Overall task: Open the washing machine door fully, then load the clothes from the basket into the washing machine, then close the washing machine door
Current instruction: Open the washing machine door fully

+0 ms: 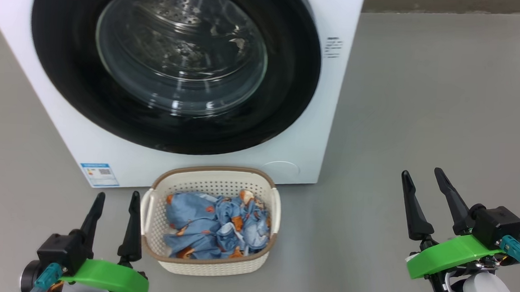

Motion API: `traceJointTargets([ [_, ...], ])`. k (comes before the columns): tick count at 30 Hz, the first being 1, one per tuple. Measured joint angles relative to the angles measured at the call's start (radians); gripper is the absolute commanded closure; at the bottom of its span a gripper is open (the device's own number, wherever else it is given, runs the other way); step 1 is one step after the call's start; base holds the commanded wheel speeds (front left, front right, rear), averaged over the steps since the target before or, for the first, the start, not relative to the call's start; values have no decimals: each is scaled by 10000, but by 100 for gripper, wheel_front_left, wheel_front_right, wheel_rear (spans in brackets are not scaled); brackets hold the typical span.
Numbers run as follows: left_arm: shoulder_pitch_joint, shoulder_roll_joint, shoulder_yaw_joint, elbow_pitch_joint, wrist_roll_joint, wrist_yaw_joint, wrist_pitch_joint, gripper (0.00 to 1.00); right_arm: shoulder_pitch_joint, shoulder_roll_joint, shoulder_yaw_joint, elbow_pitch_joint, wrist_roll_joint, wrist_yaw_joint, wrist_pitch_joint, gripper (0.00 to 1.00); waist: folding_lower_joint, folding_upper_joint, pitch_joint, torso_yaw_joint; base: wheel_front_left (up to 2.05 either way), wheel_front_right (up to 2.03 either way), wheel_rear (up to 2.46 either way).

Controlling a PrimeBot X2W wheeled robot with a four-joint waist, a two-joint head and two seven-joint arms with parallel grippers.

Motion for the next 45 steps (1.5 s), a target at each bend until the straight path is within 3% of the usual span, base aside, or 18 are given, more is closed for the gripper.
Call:
traceJointTargets([
  [9,-1,-2,-17,0,-2,-4,0,0,0,-25,0,10,0,0,0,0,0,0,-61,-35,49,49,-99],
  [45,-2,10,-54,393,-92,-44,0,0,0,-69,17,182,4,0,0,0,0,0,-137,24,0,0,-1],
])
